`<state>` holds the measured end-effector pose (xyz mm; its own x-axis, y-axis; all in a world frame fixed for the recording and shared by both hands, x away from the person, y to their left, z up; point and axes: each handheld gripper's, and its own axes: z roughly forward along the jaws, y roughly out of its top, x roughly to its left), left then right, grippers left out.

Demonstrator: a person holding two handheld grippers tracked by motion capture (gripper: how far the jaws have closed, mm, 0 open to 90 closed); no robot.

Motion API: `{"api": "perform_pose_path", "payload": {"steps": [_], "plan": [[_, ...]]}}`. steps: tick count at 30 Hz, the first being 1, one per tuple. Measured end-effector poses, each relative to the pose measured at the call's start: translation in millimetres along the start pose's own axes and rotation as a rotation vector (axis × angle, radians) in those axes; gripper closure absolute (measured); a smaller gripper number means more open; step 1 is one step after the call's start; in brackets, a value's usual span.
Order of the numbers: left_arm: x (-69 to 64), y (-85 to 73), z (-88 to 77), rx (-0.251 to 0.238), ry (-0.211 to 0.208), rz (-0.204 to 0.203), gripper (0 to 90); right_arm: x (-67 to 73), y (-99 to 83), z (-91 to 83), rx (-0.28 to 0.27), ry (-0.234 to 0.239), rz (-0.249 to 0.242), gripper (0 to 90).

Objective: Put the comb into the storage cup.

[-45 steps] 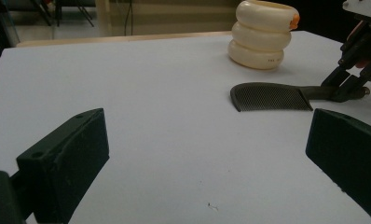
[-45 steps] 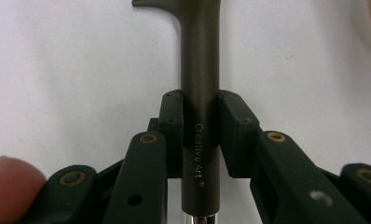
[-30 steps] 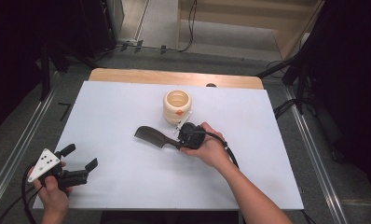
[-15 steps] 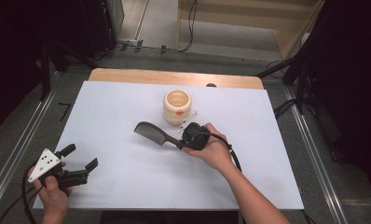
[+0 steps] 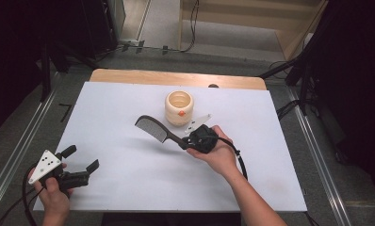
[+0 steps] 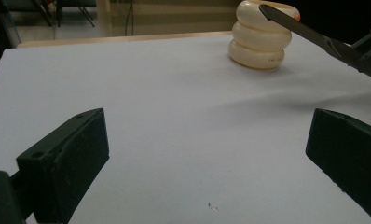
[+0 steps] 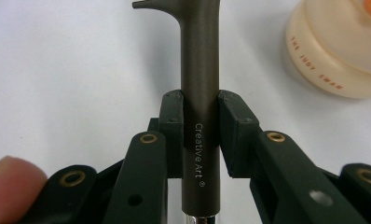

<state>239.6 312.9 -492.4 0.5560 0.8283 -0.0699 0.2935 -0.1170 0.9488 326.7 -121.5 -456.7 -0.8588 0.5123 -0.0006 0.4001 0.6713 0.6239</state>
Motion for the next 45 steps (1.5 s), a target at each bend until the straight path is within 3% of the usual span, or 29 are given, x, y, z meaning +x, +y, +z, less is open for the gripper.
{"api": "perform_pose_path", "payload": {"steps": [9,14,20,23,28,33,45], "plan": [[-0.8,0.0,-0.5,-0.012,0.009,0.002,0.0,6.8,-10.6,-7.5,-0.075,-0.004,0.019,70.6],[-6.4,1.5,0.2,-0.002,0.029,0.050,0.0,7.6,-19.2,-11.6,-0.123,-0.010,0.041,70.6],[-10.4,5.2,-1.2,-0.001,0.021,0.079,0.0,7.6,-32.3,-17.7,-0.188,-0.012,0.066,70.6],[-11.2,8.5,-0.5,-0.023,0.001,0.048,0.0,7.1,-38.0,-19.3,-0.219,-0.011,0.077,70.6],[-17.3,18.4,1.5,-0.037,-0.026,0.035,0.0,6.2,-47.3,-22.5,-0.269,-0.018,0.097,70.6],[-29.7,29.6,6.9,-0.036,-0.067,0.049,0.0,5.5,-53.3,-24.5,-0.287,-0.014,0.110,70.5],[-56.2,48.4,35.8,-0.023,-0.151,0.047,0.0,8.3,-63.0,-31.9,-0.422,0.026,0.130,70.4]]}}
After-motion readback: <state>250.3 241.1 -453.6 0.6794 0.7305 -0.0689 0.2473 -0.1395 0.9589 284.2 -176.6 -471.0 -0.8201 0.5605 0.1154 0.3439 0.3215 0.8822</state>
